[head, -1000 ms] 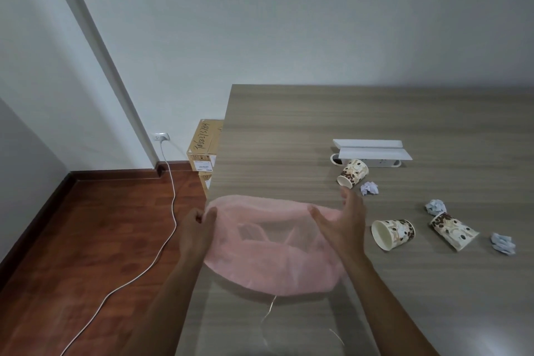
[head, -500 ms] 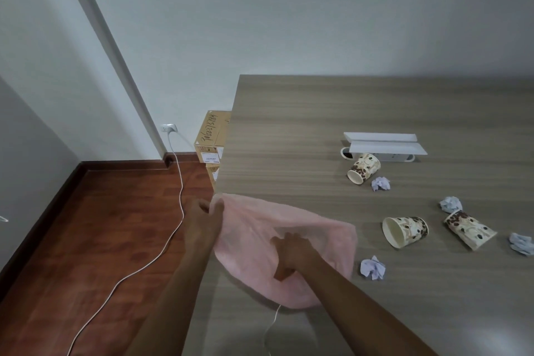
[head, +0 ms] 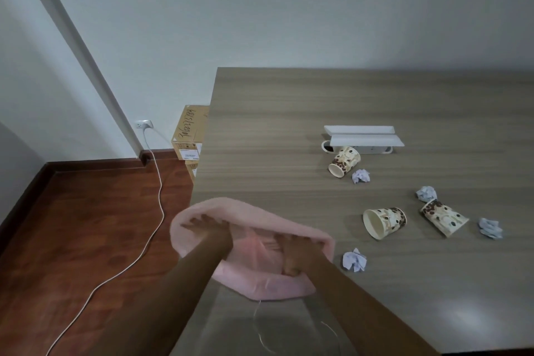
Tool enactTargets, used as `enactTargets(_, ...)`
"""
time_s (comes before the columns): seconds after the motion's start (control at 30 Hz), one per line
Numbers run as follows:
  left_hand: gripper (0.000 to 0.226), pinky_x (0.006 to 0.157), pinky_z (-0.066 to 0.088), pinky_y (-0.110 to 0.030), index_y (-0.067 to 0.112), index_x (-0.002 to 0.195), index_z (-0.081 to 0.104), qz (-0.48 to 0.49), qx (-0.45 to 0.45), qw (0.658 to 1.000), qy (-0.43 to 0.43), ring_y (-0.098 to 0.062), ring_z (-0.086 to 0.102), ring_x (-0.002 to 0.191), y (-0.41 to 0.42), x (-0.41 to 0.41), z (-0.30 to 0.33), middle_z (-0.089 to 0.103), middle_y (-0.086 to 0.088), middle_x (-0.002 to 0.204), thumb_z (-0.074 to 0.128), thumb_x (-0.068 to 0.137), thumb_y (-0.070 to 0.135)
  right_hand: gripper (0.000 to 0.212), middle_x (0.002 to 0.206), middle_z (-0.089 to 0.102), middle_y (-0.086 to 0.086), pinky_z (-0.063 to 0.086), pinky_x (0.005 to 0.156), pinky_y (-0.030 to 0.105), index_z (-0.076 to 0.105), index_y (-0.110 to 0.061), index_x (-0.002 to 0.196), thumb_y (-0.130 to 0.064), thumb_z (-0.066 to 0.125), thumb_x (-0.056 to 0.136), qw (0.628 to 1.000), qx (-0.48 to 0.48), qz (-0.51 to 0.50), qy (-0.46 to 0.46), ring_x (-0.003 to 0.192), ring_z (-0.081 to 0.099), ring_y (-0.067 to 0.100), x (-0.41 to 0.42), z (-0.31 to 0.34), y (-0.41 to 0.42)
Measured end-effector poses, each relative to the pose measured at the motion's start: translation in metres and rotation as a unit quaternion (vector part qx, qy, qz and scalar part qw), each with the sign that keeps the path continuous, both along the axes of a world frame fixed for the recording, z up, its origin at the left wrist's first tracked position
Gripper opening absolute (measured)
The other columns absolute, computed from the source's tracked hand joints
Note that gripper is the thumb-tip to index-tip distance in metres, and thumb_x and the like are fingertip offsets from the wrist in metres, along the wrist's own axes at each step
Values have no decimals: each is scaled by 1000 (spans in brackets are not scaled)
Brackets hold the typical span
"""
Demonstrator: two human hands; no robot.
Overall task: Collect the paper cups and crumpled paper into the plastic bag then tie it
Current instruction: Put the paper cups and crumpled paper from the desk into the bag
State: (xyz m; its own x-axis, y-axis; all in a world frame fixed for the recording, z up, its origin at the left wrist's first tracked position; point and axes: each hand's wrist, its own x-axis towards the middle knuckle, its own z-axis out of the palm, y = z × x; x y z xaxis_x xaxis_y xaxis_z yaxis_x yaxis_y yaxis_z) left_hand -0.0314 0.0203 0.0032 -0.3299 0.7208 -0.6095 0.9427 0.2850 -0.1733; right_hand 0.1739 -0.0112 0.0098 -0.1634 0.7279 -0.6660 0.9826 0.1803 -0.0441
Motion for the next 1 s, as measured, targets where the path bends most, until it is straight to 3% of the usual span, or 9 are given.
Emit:
enactTargets(0.07, 76, 114, 16, -62, -4, 150, 15, 92, 9, 994, -51, -52, 15, 142, 1, 1, -4, 12, -34, 155, 51, 92, 28, 92, 153, 34, 15, 17, 105, 75, 20, -29, 152, -22, 70, 75, 1000, 0, -7, -29, 141, 28, 43, 5, 4, 4)
enactTargets(0.17, 83, 117, 18, -55, -8, 150, 8, 98, -31, 994, -44, -47, 15, 145, -12, 18, 12, 9, -31, 156, 55, 91, 27, 91, 157, 25, 17, 8, 107, 75, 22, -31, 151, -31, 73, 76, 998, 1, 21, -52, 145, 19, 43, 4, 8, 9)
enactTargets(0.3, 80, 110, 37, -47, 12, 143, 41, -133, -81, 987, -46, -34, 46, 131, -17, 43, 56, 47, -13, 143, 72, 79, 50, 81, 138, 55, 7, 36, 110, 50, 51, -23, 136, -44, 82, 64, 993, 44, -14, 112, 127, 51, 27, 16, 24, 5)
enactTargets(0.4, 56, 92, 50, -34, 16, 116, 65, -239, 73, 959, -134, -20, 64, 104, -17, 45, 89, 68, 1, 113, 77, 74, 51, 19, 83, 74, -8, 55, 73, 30, 73, -25, 90, -35, 69, 74, 916, 185, -142, 325, 75, 67, 8, 37, 50, -2)
enactTargets(0.47, 60, 87, 49, -32, 19, 110, 61, -251, 190, 938, -148, -18, 60, 102, -15, 40, 101, 63, 4, 108, 79, 68, 56, 14, 60, 64, -8, 50, 58, 27, 66, -21, 73, -33, 66, 80, 879, 318, -177, 310, 57, 60, 11, 58, 60, -5)
enactTargets(0.57, 80, 90, 42, -36, 21, 122, 43, -285, 229, 927, -84, -22, 48, 111, -6, 26, 91, 48, -1, 119, 80, 62, 60, 13, 69, 59, -4, 46, 61, 31, 57, -20, 73, -26, 60, 84, 867, 364, -270, 208, 70, 59, 24, 95, 64, -6)
enactTargets(0.7, 25, 86, 44, -34, 18, 109, 58, -178, 218, 945, -166, -29, 59, 107, 7, 11, 65, 63, -9, 116, 59, 89, 32, 29, 113, 63, 1, 45, 84, 26, 63, -19, 109, -30, 65, 82, 956, 101, -263, 78, 108, 61, 23, 132, 35, -25)
enactTargets(0.83, 12, 76, 44, -34, 16, 79, 59, 7, 286, 918, -275, -31, 63, 91, 13, -4, 60, 71, -6, 85, 50, 87, 19, 38, 89, 73, 1, 47, 71, 23, 72, -25, 87, -41, 68, 53, 929, 131, -313, 147, 89, 68, 24, 154, -36, -42)
enactTargets(1.0, 20, 74, 41, -31, 21, 67, 54, 75, 297, 901, -307, -29, 61, 88, 9, -10, 59, 61, 0, 74, 55, 85, 13, 23, 77, 68, 4, 39, 59, 23, 72, -13, 89, -22, 71, 68, 854, 256, -386, 238, 72, 63, 23, 131, 2, -47)
